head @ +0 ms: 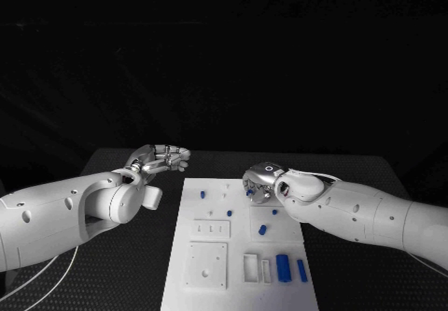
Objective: Assemble the parts on the task board
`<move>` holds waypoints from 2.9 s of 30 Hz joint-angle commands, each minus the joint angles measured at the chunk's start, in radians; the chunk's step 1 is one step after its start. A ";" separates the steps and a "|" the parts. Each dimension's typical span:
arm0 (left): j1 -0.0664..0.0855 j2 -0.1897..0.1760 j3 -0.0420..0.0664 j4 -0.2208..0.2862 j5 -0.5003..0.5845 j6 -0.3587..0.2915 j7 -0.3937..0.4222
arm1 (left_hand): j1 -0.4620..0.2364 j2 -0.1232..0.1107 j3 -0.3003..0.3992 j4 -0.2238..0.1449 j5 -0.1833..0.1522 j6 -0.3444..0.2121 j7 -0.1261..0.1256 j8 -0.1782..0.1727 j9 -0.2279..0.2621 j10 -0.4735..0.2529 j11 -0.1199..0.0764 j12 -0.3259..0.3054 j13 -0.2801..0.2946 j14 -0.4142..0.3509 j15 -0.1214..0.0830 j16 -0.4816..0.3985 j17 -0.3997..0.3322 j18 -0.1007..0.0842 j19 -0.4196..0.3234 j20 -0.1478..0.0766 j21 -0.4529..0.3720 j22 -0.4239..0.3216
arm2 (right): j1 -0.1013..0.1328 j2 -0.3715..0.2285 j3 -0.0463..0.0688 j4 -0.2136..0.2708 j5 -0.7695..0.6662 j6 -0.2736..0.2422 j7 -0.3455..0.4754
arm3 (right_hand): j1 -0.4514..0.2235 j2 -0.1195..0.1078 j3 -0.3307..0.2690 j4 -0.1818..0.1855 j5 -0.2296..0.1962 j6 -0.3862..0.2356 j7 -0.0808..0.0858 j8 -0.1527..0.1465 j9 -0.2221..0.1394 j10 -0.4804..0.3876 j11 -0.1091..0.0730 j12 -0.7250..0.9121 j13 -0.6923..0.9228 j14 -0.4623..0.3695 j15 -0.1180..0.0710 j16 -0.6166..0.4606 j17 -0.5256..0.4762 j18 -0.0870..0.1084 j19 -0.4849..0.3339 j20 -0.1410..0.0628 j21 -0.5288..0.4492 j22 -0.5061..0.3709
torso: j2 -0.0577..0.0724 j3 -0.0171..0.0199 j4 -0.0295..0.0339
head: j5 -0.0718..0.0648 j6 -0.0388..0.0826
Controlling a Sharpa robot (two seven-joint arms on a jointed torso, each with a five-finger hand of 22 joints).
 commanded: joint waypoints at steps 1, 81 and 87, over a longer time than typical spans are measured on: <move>0.001 -0.001 0.001 0.000 0.003 0.012 0.011 | 0.012 0.002 -0.002 0.007 0.000 0.006 -0.001 -0.005 -0.001 0.007 -0.002 -0.004 -0.001 0.004 0.000 -0.005 0.002 0.019 0.009 0.000 -0.006 0.012 | 0.000 0.004 0.001 0.008 -0.063 -0.099 -0.065 | 0.001 -0.011 0.009 0.003 0.003 0.007 0.000 0.004 0.007 0.012 -0.002 -0.003 0.047 -0.002 -0.008 0.005 0.002 0.013 -0.002 -0.006 0.010 0.027 | 0.000 -0.0013 -0.0013 | 0.002 0.008; 0.020 0.005 0.003 -0.006 0.000 0.014 0.011 | 0.024 0.003 -0.017 0.015 0.000 0.006 0.000 -0.007 -0.004 0.007 -0.001 -0.009 -0.002 0.005 0.001 -0.008 0.003 0.019 0.009 0.001 -0.006 0.013 | -0.010 0.177 -0.001 -0.097 -0.245 -0.102 -0.172 | 0.022 -0.073 0.062 0.053 0.003 0.025 -0.007 0.002 0.029 0.028 -0.008 -0.014 0.077 -0.003 -0.015 0.038 0.009 0.013 -0.012 -0.015 0.080 0.025 | 0.020 -0.0070 0.0128 | 0.028 0.023; 0.020 0.004 0.003 -0.005 0.000 0.015 0.010 | 0.024 0.003 -0.018 0.015 0.000 0.006 0.000 -0.007 -0.004 0.007 -0.001 -0.009 -0.002 0.005 0.001 -0.008 0.003 0.019 0.009 0.001 -0.006 0.013 | -0.010 0.181 -0.001 -0.103 -0.237 -0.101 -0.168 | 0.021 -0.075 0.067 0.057 0.003 0.021 -0.006 -0.001 0.030 0.024 -0.006 -0.019 0.078 -0.006 -0.013 0.039 0.008 0.013 -0.018 -0.014 0.083 0.024 | 0.021 -0.0081 0.0133 | 0.026 0.024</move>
